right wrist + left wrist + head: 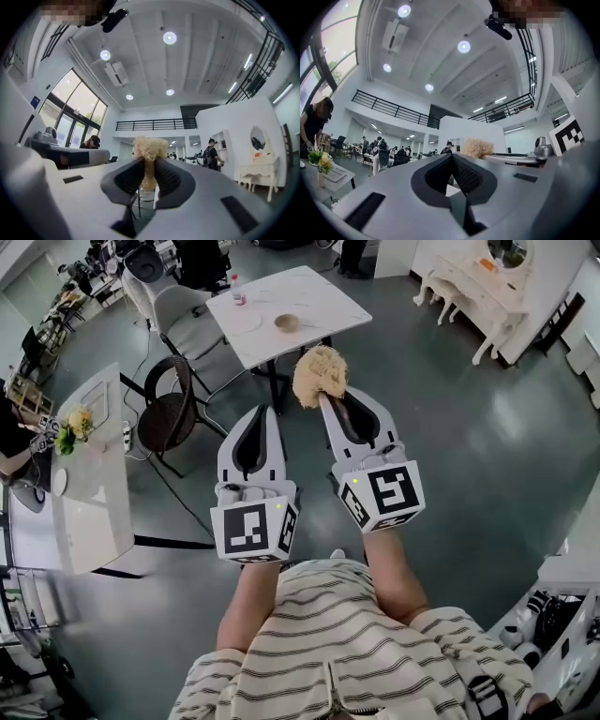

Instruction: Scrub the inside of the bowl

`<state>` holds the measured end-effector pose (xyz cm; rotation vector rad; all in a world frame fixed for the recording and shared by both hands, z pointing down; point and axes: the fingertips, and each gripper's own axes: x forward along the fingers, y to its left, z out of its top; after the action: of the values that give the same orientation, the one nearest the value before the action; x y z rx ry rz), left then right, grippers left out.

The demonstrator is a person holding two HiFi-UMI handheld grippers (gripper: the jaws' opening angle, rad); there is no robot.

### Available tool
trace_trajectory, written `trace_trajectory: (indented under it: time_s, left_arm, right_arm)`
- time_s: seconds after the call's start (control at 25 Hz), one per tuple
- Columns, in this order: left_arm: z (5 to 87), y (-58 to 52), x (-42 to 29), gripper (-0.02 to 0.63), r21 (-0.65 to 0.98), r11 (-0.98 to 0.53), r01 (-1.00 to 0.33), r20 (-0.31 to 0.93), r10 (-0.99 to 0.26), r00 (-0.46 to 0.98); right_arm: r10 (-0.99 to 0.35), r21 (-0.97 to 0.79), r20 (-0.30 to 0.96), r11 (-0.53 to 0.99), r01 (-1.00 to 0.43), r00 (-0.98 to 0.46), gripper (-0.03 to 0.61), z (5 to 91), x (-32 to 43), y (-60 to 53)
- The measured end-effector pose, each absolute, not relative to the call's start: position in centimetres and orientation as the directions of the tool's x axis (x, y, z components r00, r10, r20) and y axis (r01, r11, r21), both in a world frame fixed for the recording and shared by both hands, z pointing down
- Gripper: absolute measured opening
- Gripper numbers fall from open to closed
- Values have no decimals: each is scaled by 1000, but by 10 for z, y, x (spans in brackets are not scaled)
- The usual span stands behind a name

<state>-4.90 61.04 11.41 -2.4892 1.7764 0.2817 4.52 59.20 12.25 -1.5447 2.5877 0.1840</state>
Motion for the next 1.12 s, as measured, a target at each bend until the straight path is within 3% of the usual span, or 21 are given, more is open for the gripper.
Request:
trace_trajectory:
  time_s: [0.64, 1.12]
  left_arm:
    - [151, 623, 14, 5, 37, -297, -954, -139, -947, 289]
    - [171, 580, 22, 5, 54, -297, -953, -120, -950, 289]
  right_arm:
    - [-858, -10, -143, 500, -866, -494, 74, 154, 109, 599]
    - [-869, -40, -114, 489, -872, -482, 74, 174, 121, 558]
